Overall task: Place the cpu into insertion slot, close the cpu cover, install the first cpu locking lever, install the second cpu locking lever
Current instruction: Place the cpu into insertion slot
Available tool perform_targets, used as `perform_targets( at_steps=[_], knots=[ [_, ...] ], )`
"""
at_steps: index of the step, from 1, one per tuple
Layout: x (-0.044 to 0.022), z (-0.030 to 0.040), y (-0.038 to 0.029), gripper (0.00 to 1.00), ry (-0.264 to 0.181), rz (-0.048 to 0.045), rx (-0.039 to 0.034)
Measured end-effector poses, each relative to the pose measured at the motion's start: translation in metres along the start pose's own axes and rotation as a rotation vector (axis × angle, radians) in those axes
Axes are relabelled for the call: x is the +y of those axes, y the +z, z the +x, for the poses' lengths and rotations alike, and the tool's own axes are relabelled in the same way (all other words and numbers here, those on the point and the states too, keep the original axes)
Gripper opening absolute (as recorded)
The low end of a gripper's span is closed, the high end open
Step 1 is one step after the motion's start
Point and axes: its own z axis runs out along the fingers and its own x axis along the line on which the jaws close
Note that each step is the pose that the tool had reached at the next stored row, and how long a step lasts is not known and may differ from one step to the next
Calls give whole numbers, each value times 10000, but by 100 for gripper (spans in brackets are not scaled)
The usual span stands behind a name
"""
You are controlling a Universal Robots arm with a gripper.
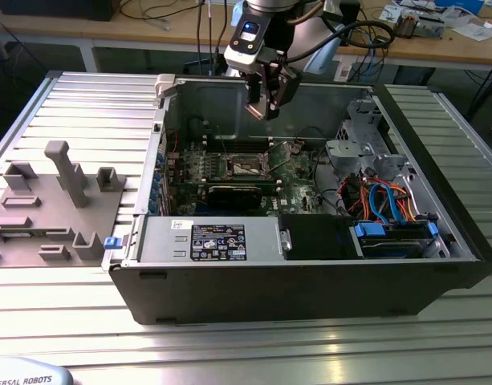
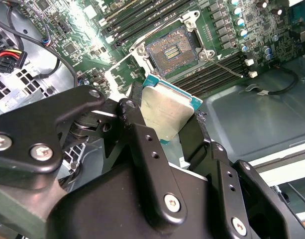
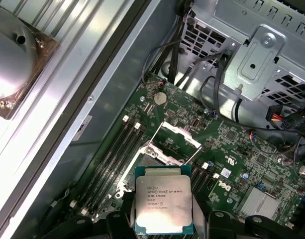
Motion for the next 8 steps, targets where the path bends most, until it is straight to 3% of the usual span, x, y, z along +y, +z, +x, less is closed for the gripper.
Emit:
perform_targets(
  at_steps=[8],
  knots=[
    [0, 0, 2, 54, 70, -1, -5]
  ],
)
